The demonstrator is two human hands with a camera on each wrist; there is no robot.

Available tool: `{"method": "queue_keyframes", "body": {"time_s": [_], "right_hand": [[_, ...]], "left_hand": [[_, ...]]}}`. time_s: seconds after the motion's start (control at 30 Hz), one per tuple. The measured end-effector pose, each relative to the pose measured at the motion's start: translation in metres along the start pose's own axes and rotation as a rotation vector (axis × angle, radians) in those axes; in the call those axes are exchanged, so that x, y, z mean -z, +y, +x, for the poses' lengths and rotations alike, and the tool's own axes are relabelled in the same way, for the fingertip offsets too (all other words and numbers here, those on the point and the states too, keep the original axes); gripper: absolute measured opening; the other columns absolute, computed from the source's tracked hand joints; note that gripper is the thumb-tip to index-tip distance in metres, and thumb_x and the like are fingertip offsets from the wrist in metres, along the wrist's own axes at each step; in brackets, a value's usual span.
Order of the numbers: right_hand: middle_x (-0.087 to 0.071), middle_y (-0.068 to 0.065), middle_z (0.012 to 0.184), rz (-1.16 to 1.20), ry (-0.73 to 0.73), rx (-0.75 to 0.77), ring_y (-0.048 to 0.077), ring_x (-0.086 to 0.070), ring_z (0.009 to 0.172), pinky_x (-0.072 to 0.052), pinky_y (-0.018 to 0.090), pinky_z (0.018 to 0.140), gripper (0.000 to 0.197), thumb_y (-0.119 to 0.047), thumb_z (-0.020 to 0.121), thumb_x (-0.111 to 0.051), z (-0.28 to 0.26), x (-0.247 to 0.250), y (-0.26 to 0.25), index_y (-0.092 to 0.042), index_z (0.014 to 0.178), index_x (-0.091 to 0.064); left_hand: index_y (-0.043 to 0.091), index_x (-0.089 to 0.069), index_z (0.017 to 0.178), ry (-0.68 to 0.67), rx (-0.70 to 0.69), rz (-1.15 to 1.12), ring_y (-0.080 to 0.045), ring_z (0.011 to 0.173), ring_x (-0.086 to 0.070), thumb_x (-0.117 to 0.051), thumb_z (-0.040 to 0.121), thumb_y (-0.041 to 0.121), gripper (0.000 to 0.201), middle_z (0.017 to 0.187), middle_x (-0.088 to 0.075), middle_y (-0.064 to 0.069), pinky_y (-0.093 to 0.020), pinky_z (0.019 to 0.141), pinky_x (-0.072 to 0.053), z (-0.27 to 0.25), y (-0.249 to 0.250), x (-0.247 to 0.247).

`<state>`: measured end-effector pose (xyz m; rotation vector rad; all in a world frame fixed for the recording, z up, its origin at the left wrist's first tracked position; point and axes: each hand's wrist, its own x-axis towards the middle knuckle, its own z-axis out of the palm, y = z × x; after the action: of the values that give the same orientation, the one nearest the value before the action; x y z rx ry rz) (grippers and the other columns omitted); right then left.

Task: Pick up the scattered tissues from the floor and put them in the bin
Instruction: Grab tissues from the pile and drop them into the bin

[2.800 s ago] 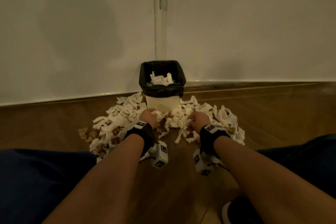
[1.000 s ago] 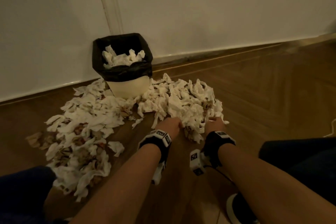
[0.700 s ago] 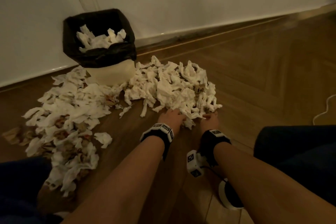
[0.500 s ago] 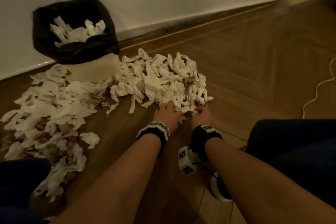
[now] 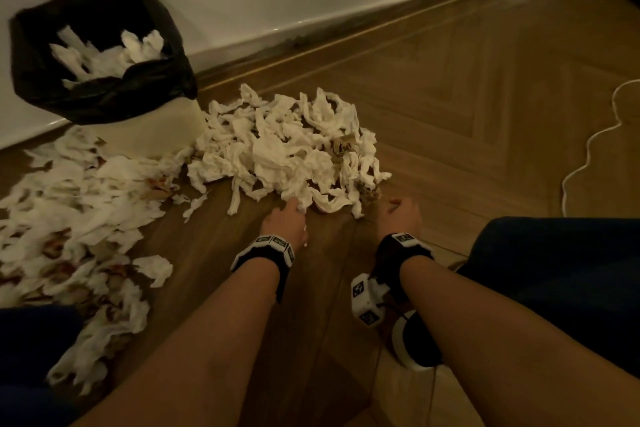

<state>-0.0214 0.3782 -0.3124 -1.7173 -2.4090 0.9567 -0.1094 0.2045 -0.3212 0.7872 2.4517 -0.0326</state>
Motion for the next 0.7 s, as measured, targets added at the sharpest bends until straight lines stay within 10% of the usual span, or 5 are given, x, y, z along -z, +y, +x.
{"method": "queue_keyframes", "body": {"time_s": [0.43,0.7], "right_hand": [[-0.034,0.015,0.136,-0.245,-0.160,0.224,0.037,-0.037,0.123,-0.035,0.045,0.100,0.074,-0.041,0.076,-0.070,0.005,-0.026,-0.017,-0.013,0.135,-0.034],[-0.034,0.013,0.135,-0.378,-0.155,0.311,0.035,-0.039,0.120,-0.039,0.041,0.096,0.070,-0.043,0.076,-0.069,0.005,-0.029,-0.015,-0.011,0.129,-0.037]], "left_hand": [[0.004,-0.041,0.118,0.278,0.104,-0.438,-0.033,0.092,-0.056,-0.049,0.084,-0.004,0.036,0.129,-0.031,-0.018,-0.040,0.079,-0.050,-0.026,-0.046,0.002],[0.021,-0.047,0.119,0.087,0.097,-0.460,-0.028,0.099,-0.056,-0.047,0.086,-0.001,0.040,0.112,-0.052,-0.011,-0.035,0.080,-0.048,-0.033,-0.060,0.000]]}}
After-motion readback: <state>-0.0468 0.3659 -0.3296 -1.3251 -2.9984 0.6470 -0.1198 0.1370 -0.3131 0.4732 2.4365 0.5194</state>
